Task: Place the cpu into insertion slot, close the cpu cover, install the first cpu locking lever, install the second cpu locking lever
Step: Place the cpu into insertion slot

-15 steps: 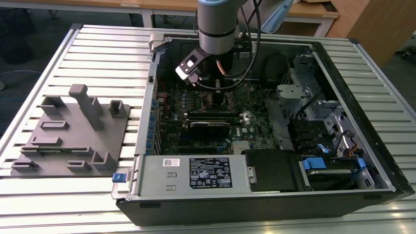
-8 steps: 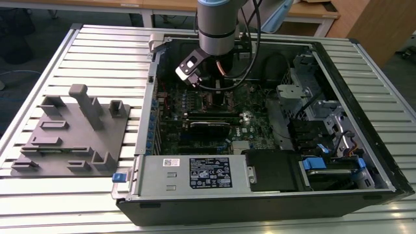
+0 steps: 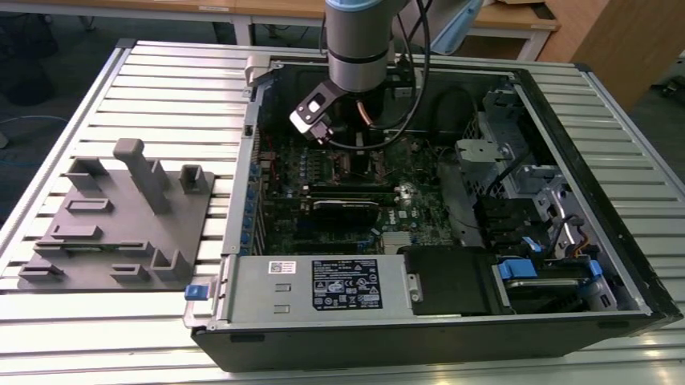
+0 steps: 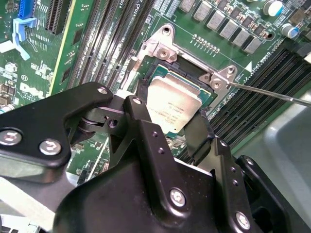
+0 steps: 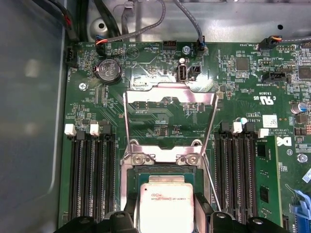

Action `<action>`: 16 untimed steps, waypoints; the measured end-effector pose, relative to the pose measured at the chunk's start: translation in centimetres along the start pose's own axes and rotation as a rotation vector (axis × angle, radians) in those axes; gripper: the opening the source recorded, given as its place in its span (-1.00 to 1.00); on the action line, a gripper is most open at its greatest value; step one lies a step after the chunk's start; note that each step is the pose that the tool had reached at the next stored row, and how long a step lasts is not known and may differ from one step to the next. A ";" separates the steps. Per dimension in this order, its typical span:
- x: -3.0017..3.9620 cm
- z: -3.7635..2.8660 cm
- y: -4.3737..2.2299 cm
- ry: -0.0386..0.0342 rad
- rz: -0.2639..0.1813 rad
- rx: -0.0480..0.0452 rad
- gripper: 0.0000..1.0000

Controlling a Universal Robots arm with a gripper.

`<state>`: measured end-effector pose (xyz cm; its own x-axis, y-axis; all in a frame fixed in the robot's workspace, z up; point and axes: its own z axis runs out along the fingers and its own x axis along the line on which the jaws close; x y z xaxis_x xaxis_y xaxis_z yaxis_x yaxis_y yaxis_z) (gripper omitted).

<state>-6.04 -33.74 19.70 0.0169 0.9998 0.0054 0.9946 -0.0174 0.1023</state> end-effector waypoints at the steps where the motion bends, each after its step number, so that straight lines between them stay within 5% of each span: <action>1: 0.00 0.02 0.02 0.0001 0.000 0.0000 0.08; 16: -0.02 0.32 -0.01 0.0005 0.000 -0.0003 0.08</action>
<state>-6.01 -33.76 19.38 0.0169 0.9998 0.0060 0.9946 -0.0174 0.1026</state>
